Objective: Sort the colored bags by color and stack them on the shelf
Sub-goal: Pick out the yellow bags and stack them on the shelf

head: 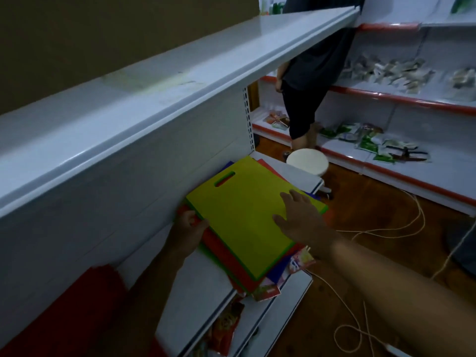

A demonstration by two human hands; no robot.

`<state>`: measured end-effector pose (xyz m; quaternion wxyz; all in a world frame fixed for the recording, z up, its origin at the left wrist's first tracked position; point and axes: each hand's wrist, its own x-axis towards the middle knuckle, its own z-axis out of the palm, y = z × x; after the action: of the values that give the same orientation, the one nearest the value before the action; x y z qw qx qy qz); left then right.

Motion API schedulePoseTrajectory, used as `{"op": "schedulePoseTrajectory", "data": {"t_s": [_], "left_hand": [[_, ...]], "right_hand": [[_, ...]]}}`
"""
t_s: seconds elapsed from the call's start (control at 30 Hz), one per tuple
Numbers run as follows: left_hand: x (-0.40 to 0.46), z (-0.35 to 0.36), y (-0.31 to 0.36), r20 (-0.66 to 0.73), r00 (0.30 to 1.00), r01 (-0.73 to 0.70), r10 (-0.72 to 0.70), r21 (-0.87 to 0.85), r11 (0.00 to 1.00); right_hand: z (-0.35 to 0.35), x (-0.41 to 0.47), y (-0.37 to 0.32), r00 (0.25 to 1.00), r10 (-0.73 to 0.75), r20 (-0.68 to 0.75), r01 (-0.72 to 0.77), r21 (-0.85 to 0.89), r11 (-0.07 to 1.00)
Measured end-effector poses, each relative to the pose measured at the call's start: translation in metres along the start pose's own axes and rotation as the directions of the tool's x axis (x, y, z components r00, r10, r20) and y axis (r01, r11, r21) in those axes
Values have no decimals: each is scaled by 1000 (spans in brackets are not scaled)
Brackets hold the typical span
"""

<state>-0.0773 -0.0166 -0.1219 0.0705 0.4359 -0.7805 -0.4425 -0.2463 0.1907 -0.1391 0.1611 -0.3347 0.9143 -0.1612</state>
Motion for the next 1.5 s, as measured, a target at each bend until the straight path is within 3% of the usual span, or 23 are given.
{"op": "schedulePoseTrajectory", "data": {"t_s": [0.2, 0.33, 0.43, 0.53, 0.73, 0.83, 1.0, 1.17, 1.3, 1.37, 1.5], "left_hand": [[23, 38, 0, -31, 985, 168, -169, -16, 986], [30, 41, -1, -110, 973, 194, -204, -95, 976], [33, 38, -3, -173, 957, 189, -231, -229, 955], [37, 39, -11, -188, 950, 186, -250, -302, 935], [25, 41, -9, -284, 912, 181, -294, -364, 914], [15, 36, -6, -233, 916, 178, -326, -492, 852], [-5, 14, 5, -229, 950, 45, -213, -574, 818], [-35, -25, 1, -267, 940, 5, -213, -611, 791], [-65, -62, -19, -311, 913, 6, -262, -635, 773], [-85, -83, -34, -331, 899, 1, -288, -655, 756], [-131, -128, -75, -370, 895, -58, -251, -653, 755]], "right_hand": [[6, 47, 25, 985, -30, 169, 39, -49, 998], [15, 40, 19, 981, -165, 102, 170, -48, 984], [11, 38, 15, 973, -231, 29, 230, 28, 973], [5, 40, 18, 979, -199, 52, 192, 123, 974], [7, 37, 20, 978, -199, 63, 196, 51, 979], [15, 35, 20, 973, -228, 32, 227, 55, 972], [17, 34, 19, 971, -240, -21, 241, 109, 964], [14, 18, -12, 963, -268, -31, 261, 351, 899], [18, -13, -56, 937, -341, -77, 315, 606, 730], [23, -32, -81, 911, -380, -160, 392, 618, 681], [47, -76, -130, 878, -435, -200, 472, 516, 715]]}}
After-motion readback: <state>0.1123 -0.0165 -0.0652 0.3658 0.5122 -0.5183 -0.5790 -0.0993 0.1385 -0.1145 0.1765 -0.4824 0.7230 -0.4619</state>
